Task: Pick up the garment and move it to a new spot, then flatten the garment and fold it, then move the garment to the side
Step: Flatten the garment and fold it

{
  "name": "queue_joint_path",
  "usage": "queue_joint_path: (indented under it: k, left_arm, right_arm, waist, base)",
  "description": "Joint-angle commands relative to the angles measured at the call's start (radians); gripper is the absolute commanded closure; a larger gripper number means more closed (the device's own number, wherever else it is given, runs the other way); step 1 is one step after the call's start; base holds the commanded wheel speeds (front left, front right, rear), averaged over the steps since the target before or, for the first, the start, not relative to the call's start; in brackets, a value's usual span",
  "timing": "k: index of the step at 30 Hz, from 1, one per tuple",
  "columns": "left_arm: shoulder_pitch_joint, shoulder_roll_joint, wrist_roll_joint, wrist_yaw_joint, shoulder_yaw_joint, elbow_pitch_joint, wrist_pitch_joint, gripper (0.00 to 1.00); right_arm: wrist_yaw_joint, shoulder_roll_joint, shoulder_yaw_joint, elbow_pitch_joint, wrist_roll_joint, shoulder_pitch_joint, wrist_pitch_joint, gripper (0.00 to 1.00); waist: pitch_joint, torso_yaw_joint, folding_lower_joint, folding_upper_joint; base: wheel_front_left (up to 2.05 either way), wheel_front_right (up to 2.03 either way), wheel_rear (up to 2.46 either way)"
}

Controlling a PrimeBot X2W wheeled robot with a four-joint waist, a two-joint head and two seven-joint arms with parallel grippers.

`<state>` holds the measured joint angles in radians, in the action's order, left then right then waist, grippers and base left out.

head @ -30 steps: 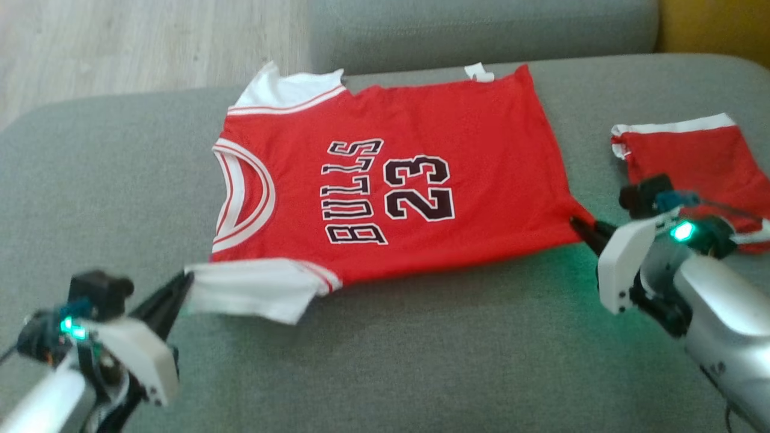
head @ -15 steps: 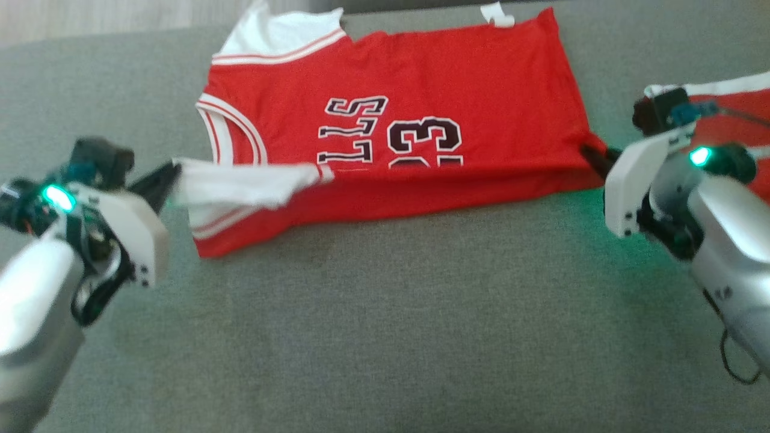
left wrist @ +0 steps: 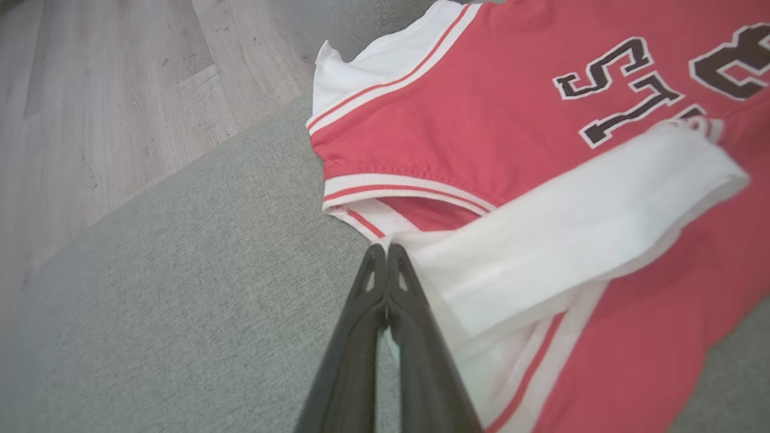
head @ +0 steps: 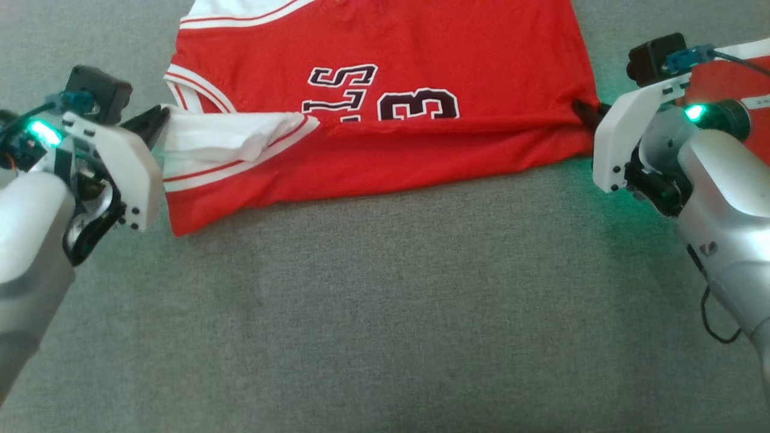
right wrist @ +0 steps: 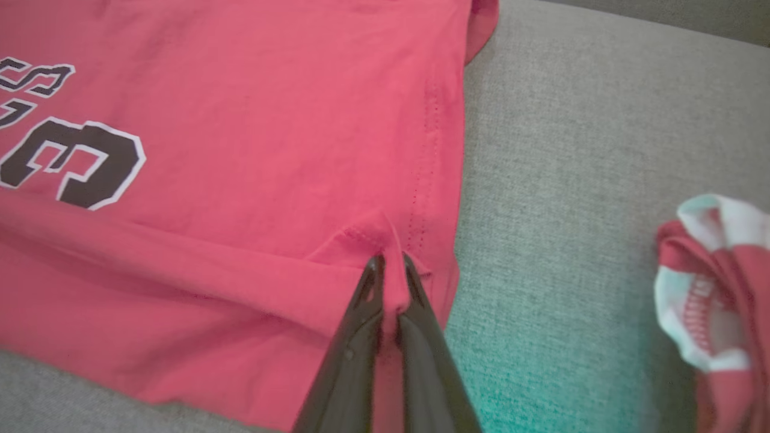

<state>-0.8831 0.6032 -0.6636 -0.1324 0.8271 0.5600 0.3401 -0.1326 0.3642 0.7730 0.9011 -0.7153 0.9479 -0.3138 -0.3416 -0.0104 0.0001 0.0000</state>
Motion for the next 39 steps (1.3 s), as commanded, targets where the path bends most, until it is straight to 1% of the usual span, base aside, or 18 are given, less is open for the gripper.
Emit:
queue_joint_path:
  k: [1,2,3,4,7,9,12,15,18,19,21,22,24,26,28,31,34,39]
  left_arm:
    - [-0.067,0.044,-0.008,0.002,-0.027,0.002,-0.015,1.0]
    - [-0.076,0.038,-0.01,0.002,-0.02,0.017,-0.018,0.69]
    - [-0.085,0.031,-0.012,0.002,-0.014,0.032,-0.023,0.1]
    - [-0.091,0.022,-0.015,0.002,-0.011,0.047,-0.031,0.0]
    - [-0.11,-0.007,-0.013,0.005,-0.021,0.088,-0.095,0.0]
    - [-0.121,-0.029,-0.009,0.025,-0.038,0.11,-0.165,0.0]
    - [-0.134,-0.053,0.021,0.081,-0.068,0.121,-0.331,0.0]
    - [-0.113,-0.093,0.004,0.131,-0.12,0.123,-0.493,0.0]
    - [-0.073,-0.125,-0.014,0.169,-0.17,0.098,-0.582,0.0]
    - [-0.056,-0.132,-0.016,0.184,-0.191,0.08,-0.593,0.0]
    - [-0.017,-0.144,-0.009,0.214,-0.243,0.019,-0.6,0.0]
    - [-0.017,-0.144,-0.009,0.214,-0.243,0.019,-0.6,0.0]
    - [0.045,-0.161,0.022,0.249,-0.323,-0.083,-0.601,0.0]
    - [0.133,-0.184,0.067,0.273,-0.385,-0.173,-0.601,0.0]
    - [0.226,-0.212,0.105,0.286,-0.433,-0.237,-0.601,0.0]
    - [0.351,-0.264,0.138,0.29,-0.504,-0.296,-0.602,0.0]
    - [0.457,-0.31,0.181,0.282,-0.55,-0.321,-0.602,0.0]
    - [0.566,-0.369,0.232,0.253,-0.593,-0.295,-0.602,0.0]
  right_arm:
    - [0.002,0.0,0.006,-0.004,0.008,0.024,0.019,1.0]
    - [0.002,0.0,0.005,0.005,0.013,0.032,0.035,0.67]
    - [0.002,-0.002,-0.001,0.015,0.015,0.039,0.056,0.0]
    - [0.002,-0.006,-0.005,0.022,0.016,0.045,0.076,0.0]
    - [0.002,-0.013,-0.025,0.04,0.015,0.063,0.156,0.0]
    - [0.002,-0.012,-0.039,0.051,0.028,0.074,0.235,0.0]
    - [0.002,-0.016,-0.087,0.081,0.039,0.082,0.367,0.0]
    - [0.002,-0.02,-0.123,0.106,0.074,0.08,0.509,0.0]
    - [0.002,-0.016,-0.171,0.1,0.129,0.066,0.569,0.0]
    - [0.002,-0.014,-0.197,0.085,0.153,0.058,0.573,0.0]
    - [0.002,-0.009,-0.295,-0.005,0.212,0.028,0.575,0.0]
    - [0.002,-0.009,-0.295,-0.005,0.212,0.028,0.575,0.0]
    - [0.002,-0.018,-0.411,-0.107,0.29,-0.04,0.575,0.0]
    - [0.002,-0.049,-0.524,-0.212,0.375,-0.131,0.575,0.0]
    - [0.002,-0.098,-0.608,-0.308,0.461,-0.229,0.575,0.0]
    - [0.002,-0.178,-0.673,-0.415,0.572,-0.367,0.575,0.0]
    - [0.002,-0.243,-0.724,-0.479,0.637,-0.476,0.575,0.0]
    - [0.002,-0.297,-0.768,-0.546,0.677,-0.588,0.575,0.0]
  waist:
    - [-0.006,0.001,-0.0001,0.0]
    - [-0.008,0.002,-0.0001,0.0]
    - [-0.01,0.002,-0.0001,0.0]
    - [-0.011,0.003,-0.0001,0.0]
    - [-0.008,0.005,-0.0001,0.0]
    - [-0.001,0.008,-0.0001,0.0]
    - [0.018,0.01,-0.0001,0.0]
    - [0.045,0.01,-0.0001,0.0]
    - [0.074,0.01,-0.0001,0.0]
    - [0.083,0.01,-0.0001,0.0]
    - [0.098,0.008,-0.0001,0.0]
    - [0.098,0.008,-0.0001,0.0]
    - [0.112,0.007,-0.0001,0.0]
    - [0.13,0.007,-0.0001,0.0]
    - [0.145,0.004,-0.0001,0.0]
    - [0.165,-0.001,-0.0001,0.0]
    - [0.183,-0.006,-0.0001,0.0]
    - [0.198,-0.014,-0.0001,0.0]
  base:
    - [0.0,0.0,0.0]
    - [0.0,0.0,0.0]
    - [0.0,0.0,0.0]
    - [0.0,0.0,0.0]
    - [0.0,0.0,0.0]
    - [0.0,0.0,0.0]
    - [0.0,0.0,0.0]
    - [0.0,0.0,0.0]
    - [0.0,0.0,0.0]
    - [0.0,0.0,0.0]
    - [0.0,0.0,0.0]
    - [0.0,0.0,0.0]
    - [0.0,0.0,0.0]
    - [0.0,0.0,0.0]
    - [0.0,0.0,0.0]
    - [0.0,0.0,0.0]
    - [0.0,0.0,0.0]
    - [0.0,0.0,0.0]
